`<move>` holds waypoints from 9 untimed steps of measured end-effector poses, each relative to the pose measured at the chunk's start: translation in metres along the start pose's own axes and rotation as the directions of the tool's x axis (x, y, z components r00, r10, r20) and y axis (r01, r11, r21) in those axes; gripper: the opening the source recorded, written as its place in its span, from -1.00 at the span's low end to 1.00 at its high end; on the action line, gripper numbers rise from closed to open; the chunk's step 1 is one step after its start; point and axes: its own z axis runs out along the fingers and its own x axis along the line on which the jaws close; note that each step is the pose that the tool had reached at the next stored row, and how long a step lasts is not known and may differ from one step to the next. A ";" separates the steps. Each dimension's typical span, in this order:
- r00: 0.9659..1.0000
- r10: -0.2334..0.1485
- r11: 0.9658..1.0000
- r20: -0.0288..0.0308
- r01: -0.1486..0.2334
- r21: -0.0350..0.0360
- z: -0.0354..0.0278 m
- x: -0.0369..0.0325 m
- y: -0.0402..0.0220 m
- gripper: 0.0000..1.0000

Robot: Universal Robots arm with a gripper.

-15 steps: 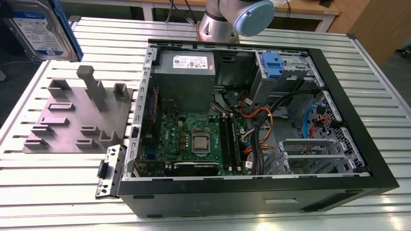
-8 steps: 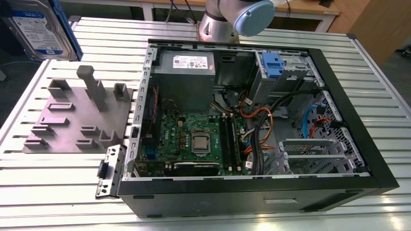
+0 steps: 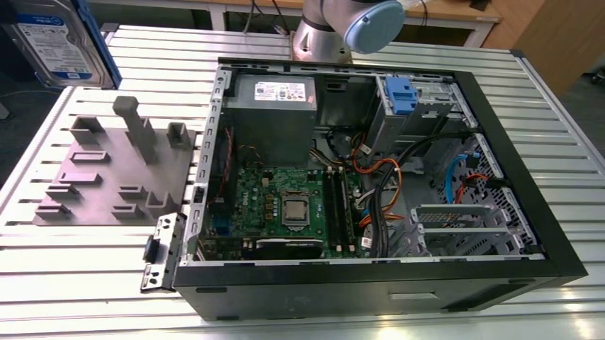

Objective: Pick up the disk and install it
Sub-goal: 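Pick up the disk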

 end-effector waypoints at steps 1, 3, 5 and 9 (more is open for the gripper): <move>1.000 0.000 1.000 0.000 0.000 0.000 -0.0002 0.0000 0.0000 -0.27; 1.000 0.000 1.000 0.000 0.000 0.000 -0.0011 0.0000 0.0000 -0.27; 1.000 0.000 1.000 0.000 0.000 0.000 -0.0015 0.0000 0.0000 -0.27; 1.000 0.000 1.000 0.000 0.000 0.000 -0.0024 0.0000 0.0000 -0.27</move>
